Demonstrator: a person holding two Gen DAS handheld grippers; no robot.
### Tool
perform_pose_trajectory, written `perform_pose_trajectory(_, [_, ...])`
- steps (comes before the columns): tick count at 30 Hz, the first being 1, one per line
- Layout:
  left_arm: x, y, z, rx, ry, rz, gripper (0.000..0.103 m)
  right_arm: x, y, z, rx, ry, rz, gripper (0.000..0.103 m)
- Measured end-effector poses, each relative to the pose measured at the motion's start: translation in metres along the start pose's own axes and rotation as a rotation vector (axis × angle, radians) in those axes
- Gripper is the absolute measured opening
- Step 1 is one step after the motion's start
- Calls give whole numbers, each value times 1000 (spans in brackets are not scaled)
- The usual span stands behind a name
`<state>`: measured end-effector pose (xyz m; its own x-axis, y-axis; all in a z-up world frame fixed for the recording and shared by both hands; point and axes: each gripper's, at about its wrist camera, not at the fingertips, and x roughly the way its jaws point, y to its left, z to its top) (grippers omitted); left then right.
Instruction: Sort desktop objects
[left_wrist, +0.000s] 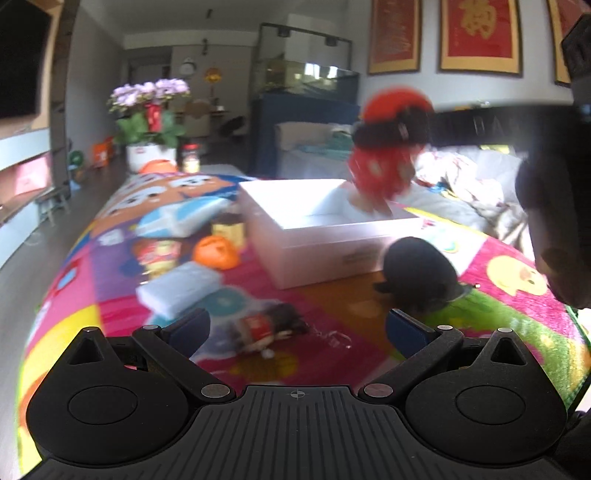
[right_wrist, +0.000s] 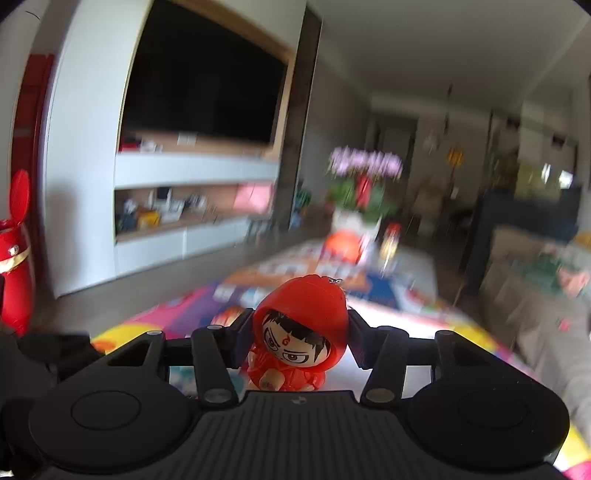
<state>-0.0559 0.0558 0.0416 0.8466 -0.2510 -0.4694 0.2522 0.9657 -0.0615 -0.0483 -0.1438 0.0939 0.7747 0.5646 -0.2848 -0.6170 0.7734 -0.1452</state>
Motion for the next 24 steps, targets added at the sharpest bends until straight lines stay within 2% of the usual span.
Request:
perform_pose_trajectory(2, [4, -8, 2, 7, -3, -7, 103, -4, 0, -3, -6, -24, -16, 52])
perform_pose_trajectory(6, [11, -13, 1, 11, 18, 22, 103, -3, -16, -8, 95, 41, 15, 52])
perform_pose_trajectory(9, [23, -8, -1, 5, 61, 98, 103, -5, -33, -15, 185, 134, 92, 52])
perform_pose_trajectory(13, [30, 5, 1, -53, 91, 171, 103, -12, -48, -42, 270, 302, 205, 52])
perform_pose_trajectory(17, [29, 5, 2, -48, 90, 195, 103, -9, -48, -78, 356, 451, 285, 52])
perform_pose_trajectory(21, [29, 0, -1, -29, 112, 193, 103, -8, -41, -90, 381, 429, 269, 52])
perform_pose_trajectory(24, [25, 0, -4, -33, 115, 190, 103, -2, -34, -88, 338, 412, 267, 52])
